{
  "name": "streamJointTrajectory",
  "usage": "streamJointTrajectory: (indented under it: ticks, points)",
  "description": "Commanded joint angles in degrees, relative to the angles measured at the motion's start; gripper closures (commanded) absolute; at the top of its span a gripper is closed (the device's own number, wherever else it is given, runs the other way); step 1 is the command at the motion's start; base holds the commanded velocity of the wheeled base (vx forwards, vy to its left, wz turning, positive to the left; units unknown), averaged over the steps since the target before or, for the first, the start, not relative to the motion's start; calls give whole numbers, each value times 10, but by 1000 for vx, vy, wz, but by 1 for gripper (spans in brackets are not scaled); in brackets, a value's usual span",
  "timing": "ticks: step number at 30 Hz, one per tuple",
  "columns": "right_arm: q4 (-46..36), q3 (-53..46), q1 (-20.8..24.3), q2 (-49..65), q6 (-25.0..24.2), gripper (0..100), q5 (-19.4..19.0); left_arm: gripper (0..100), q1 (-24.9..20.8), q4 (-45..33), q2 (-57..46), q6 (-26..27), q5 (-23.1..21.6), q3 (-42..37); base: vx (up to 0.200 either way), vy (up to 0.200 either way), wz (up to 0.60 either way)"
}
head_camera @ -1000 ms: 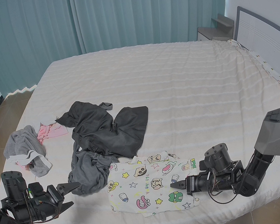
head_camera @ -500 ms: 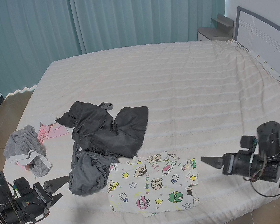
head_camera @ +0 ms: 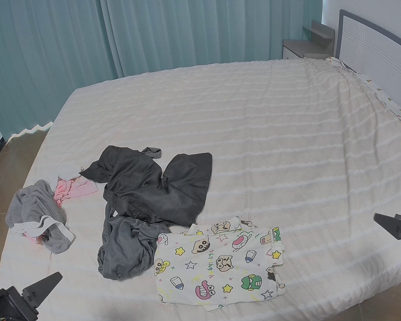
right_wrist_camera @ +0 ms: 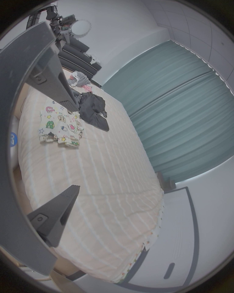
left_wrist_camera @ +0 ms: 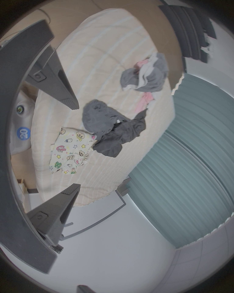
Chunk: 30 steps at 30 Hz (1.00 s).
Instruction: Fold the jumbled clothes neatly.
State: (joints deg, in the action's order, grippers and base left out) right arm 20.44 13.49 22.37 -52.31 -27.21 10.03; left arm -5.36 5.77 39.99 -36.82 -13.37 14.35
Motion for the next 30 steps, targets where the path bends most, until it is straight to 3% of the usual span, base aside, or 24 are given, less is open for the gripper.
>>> streamJointTrajectory:
  ticks: [1,4,8,10,17,19,25,27,28,30]
  points:
    - [-261,-4,-155,415,77,0,22,0,38,-284,-352,143,100,133,0,0,0]
    - [-266,-11,-176,462,107,0,-19,0,73,-293,-354,153,117,124,0,0,0]
    - [-261,-37,-213,494,133,0,-52,0,74,-294,-354,175,158,89,0,0,0]
    - [-258,-62,-224,523,160,0,-99,0,74,-272,-355,215,181,47,0,0,0]
    - [-166,-135,-224,522,214,0,-111,0,74,-48,-355,293,184,-126,0,0,0]
    - [-158,-135,-225,522,223,0,-121,0,74,-23,-356,321,187,-143,0,0,0]
    - [-160,-135,-225,522,293,0,-136,0,74,-45,-357,336,181,-140,0,0,0]
    - [-160,-135,-225,522,293,0,-136,0,74,-45,-357,336,181,-140,0,0,0]
    - [-160,-135,-225,523,343,0,-143,0,73,-44,-357,370,171,-139,0,0,0]
    - [-160,-135,-225,522,350,0,-144,0,73,-44,-357,373,167,-139,0,0,0]
